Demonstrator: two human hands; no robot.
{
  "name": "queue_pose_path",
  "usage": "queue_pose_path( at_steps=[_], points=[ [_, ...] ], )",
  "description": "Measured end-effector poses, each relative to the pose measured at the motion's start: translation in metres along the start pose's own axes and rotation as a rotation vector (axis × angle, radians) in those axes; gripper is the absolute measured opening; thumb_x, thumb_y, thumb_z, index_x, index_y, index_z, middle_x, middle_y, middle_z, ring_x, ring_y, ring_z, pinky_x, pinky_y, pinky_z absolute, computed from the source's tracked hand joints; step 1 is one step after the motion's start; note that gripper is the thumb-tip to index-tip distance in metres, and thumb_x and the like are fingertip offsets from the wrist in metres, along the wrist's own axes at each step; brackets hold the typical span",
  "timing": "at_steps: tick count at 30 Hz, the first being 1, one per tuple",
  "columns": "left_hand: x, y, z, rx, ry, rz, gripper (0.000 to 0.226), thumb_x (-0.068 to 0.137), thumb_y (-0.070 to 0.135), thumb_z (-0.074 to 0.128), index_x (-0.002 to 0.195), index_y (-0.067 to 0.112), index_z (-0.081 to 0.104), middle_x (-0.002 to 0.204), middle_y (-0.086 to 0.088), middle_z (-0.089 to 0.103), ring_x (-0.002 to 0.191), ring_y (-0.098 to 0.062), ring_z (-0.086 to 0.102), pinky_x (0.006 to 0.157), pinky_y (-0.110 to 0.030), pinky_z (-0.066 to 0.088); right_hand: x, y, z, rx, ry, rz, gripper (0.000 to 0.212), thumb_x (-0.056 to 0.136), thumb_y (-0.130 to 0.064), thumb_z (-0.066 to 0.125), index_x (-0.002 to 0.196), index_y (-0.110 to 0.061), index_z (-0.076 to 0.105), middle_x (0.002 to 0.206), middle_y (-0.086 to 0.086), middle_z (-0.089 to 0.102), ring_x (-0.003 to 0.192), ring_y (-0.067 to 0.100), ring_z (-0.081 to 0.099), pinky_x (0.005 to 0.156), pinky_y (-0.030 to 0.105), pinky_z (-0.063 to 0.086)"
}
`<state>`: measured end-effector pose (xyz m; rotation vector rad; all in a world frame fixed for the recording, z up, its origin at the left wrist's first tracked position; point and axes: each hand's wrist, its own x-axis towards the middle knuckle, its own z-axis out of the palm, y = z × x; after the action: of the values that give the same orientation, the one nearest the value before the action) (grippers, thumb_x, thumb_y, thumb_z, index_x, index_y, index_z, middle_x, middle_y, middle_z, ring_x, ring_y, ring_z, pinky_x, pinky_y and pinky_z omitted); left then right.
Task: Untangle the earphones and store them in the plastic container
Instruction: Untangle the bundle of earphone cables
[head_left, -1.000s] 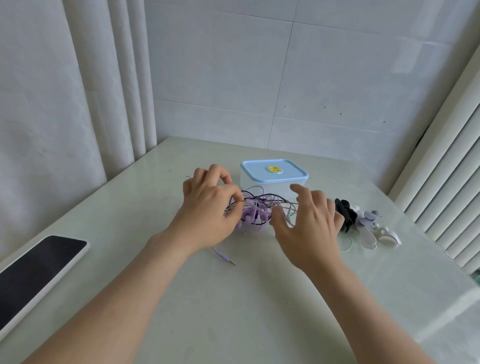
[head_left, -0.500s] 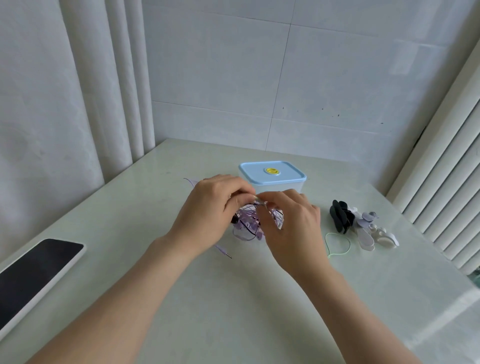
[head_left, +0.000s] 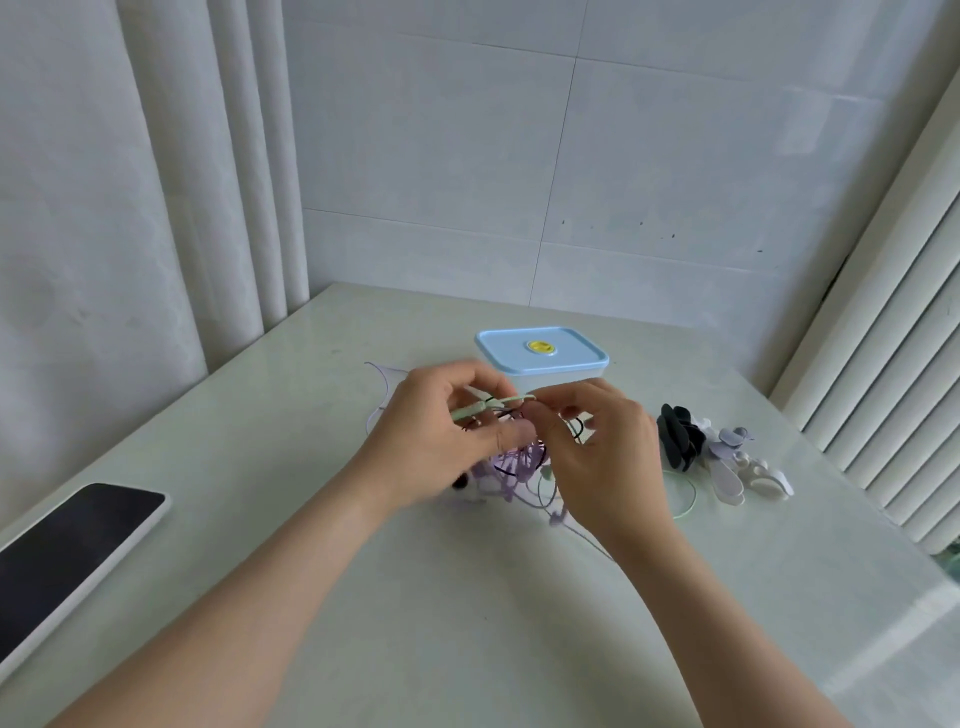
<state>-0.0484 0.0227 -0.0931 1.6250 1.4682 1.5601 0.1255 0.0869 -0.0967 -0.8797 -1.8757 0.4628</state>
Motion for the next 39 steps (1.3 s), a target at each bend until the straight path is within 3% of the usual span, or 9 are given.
queue_pose_path(
  at_steps=[7,12,20,22,26,30,33,36,39],
  points=[
    [-0.006,0.003,0.011,0.214,0.072,0.024,0.032,0.075,0.037,0.094,0.094,0.027,0.07,0.058,0.02,0.054,0.056,-0.013,0.046,0.055,-0.023,0.038,-0.003,-0.009,-0.001,0.092,-0.009,-0.079,0.017,0.096,-0.013,0.075,0.088,-0.027,0.073,0.083,-0.027,0.075,0.08,-0.002,0.072,0.071,0.009,0.046],
    [-0.004,0.004,0.005,0.152,-0.015,0.085,0.02,0.087,0.027,0.087,0.104,0.031,0.078,0.086,0.014,0.075,0.072,-0.027,0.06,0.067,-0.032,0.052,-0.001,-0.008,-0.003,0.135,0.046,-0.088,0.009,0.088,-0.021,0.086,0.091,-0.029,0.085,0.097,-0.012,0.072,0.095,0.007,0.07,0.083,0.015,0.048],
    [-0.001,-0.001,0.01,0.114,0.014,0.08,0.021,0.087,0.007,0.079,0.094,0.027,0.08,0.089,0.014,0.074,0.078,-0.019,0.062,0.066,-0.013,0.042,-0.002,-0.017,-0.008,0.338,-0.083,0.002,0.013,0.076,-0.046,0.087,0.087,-0.041,0.084,0.095,-0.011,0.068,0.101,0.016,0.065,0.083,0.032,0.052],
    [0.0,-0.002,0.013,0.093,0.026,0.077,0.023,0.088,0.005,0.076,0.091,0.028,0.078,0.096,0.012,0.072,0.079,-0.02,0.063,0.067,-0.013,0.042,-0.003,-0.018,-0.008,0.319,-0.086,-0.011,0.027,0.074,-0.05,0.087,0.1,-0.042,0.082,0.098,-0.014,0.071,0.104,0.015,0.066,0.087,0.042,0.055],
    [0.005,-0.006,0.008,-0.016,0.156,0.011,0.01,0.101,0.02,0.07,0.091,0.021,0.069,0.086,0.013,0.065,0.072,-0.01,0.058,0.069,-0.018,0.043,-0.001,-0.011,-0.015,0.225,-0.146,0.128,0.069,0.081,-0.039,0.087,0.14,-0.046,0.051,0.122,-0.011,0.061,0.118,0.005,0.058,0.095,0.028,0.049],
    [0.008,-0.011,-0.002,-0.014,0.273,0.013,0.015,0.105,0.019,0.062,0.091,0.015,0.063,0.08,0.011,0.062,0.076,-0.01,0.055,0.074,-0.024,0.044,0.002,-0.005,-0.018,0.417,-0.274,0.521,0.052,0.089,-0.03,0.054,0.142,-0.028,0.053,0.113,0.007,0.072,0.097,0.02,0.076,0.092,0.041,0.06],
    [0.011,-0.016,-0.004,-0.002,0.319,-0.017,0.013,0.105,0.019,0.063,0.093,0.015,0.065,0.084,0.007,0.066,0.08,-0.011,0.059,0.079,-0.028,0.047,0.005,-0.006,-0.019,0.526,-0.328,0.7,0.033,0.099,-0.009,0.048,0.129,-0.015,0.06,0.103,0.019,0.078,0.075,0.039,0.077,0.067,0.043,0.061],
    [0.011,-0.019,-0.006,0.013,0.354,-0.039,0.012,0.104,0.019,0.063,0.093,0.016,0.066,0.083,0.011,0.067,0.08,-0.011,0.062,0.081,-0.03,0.049,0.007,-0.004,-0.021,0.47,-0.347,0.7,0.025,0.095,-0.011,0.056,0.114,-0.015,0.072,0.094,0.01,0.08,0.049,0.021,0.052,0.052,0.029,0.037],
    [0.01,-0.02,-0.008,0.038,0.372,-0.076,0.014,0.105,0.018,0.061,0.091,0.018,0.064,0.078,0.016,0.064,0.073,-0.008,0.058,0.073,-0.029,0.047,0.007,-0.001,-0.022,0.306,-0.266,0.623,0.017,0.093,-0.019,0.064,0.094,-0.021,0.081,0.079,-0.001,0.076,0.053,0.013,0.042,0.055,0.025,0.034]
  ],
)
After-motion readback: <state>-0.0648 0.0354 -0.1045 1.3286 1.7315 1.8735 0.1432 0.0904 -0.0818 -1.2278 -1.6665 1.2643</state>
